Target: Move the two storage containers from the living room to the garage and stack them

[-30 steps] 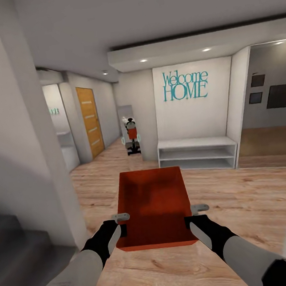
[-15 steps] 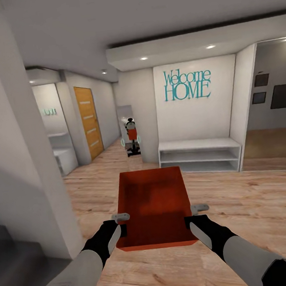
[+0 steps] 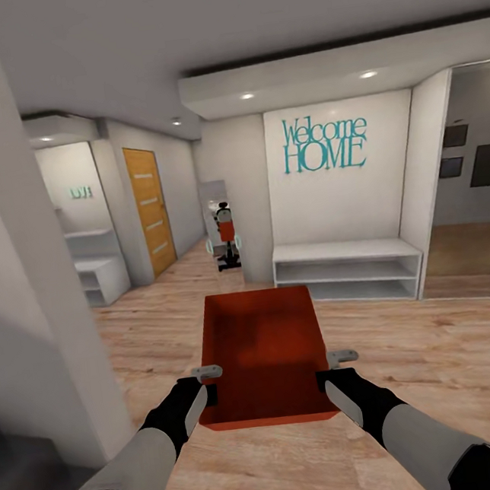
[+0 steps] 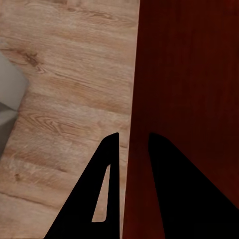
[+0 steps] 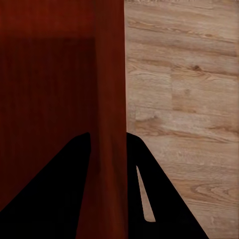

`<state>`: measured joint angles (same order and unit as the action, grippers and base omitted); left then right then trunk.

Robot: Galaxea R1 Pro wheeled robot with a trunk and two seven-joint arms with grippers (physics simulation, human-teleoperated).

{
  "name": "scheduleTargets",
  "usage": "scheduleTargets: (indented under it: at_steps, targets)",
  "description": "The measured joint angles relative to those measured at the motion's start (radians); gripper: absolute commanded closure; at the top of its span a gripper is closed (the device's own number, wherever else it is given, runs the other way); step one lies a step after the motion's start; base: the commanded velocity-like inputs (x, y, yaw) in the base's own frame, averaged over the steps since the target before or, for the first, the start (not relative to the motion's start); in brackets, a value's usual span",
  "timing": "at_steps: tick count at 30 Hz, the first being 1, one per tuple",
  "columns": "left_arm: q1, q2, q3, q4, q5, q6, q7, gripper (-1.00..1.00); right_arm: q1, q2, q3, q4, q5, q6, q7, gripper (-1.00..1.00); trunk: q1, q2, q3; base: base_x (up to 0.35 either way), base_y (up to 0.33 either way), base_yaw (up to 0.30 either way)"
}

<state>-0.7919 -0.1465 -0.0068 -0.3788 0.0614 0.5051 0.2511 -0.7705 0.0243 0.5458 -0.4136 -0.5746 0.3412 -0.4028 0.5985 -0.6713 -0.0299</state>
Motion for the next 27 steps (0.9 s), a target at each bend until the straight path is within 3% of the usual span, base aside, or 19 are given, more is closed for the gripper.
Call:
scheduleTargets:
  at_steps: [27]
  targets:
    - [0.0, 0.0, 0.0, 0.0, 0.0, 0.0, 0.0, 1.0, 0.0, 0.0, 0.0, 0.0, 0.0, 0.0, 0.0, 1.0, 0.0, 0.0, 0.0, 0.322, 0.0, 0.0]
